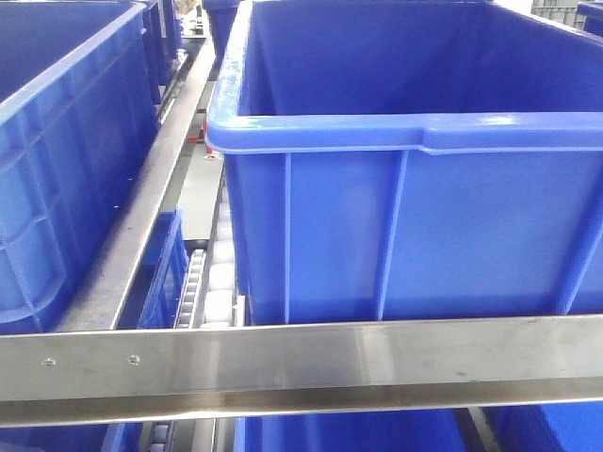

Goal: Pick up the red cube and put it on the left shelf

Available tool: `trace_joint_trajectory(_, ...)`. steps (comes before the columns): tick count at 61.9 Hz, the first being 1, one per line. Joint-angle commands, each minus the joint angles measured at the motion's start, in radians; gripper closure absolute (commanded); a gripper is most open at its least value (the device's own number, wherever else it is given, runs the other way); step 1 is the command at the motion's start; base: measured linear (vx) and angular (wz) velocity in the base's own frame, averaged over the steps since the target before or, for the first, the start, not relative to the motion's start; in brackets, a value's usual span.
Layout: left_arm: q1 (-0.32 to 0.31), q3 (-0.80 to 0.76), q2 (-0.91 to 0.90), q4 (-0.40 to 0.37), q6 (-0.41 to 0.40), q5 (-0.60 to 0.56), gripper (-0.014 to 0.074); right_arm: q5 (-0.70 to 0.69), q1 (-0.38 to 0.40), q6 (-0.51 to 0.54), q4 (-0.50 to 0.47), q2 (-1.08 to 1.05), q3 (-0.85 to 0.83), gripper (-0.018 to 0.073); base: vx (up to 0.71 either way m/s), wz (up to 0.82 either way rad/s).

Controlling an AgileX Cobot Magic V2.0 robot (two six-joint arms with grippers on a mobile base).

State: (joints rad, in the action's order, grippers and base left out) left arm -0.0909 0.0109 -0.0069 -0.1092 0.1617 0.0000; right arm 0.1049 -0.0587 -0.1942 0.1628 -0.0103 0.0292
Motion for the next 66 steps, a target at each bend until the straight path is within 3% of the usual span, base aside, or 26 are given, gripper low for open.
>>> trace_joint_trajectory(1, 0.001, 0.022, 0.006, -0.009, -0.002, -0.084, 0.0491, -0.093, 0.007, -0.006, -0.001, -0.011, -0.024, 0.0502, 0.0, 0.0)
trace_joint_trajectory(66, 0.001, 0.022, 0.006, -0.009, -0.002, -0.084, 0.0491, -0.105, 0.006, 0.035, -0.041, -0.012, -0.024, 0.0502, 0.0, 0.0)
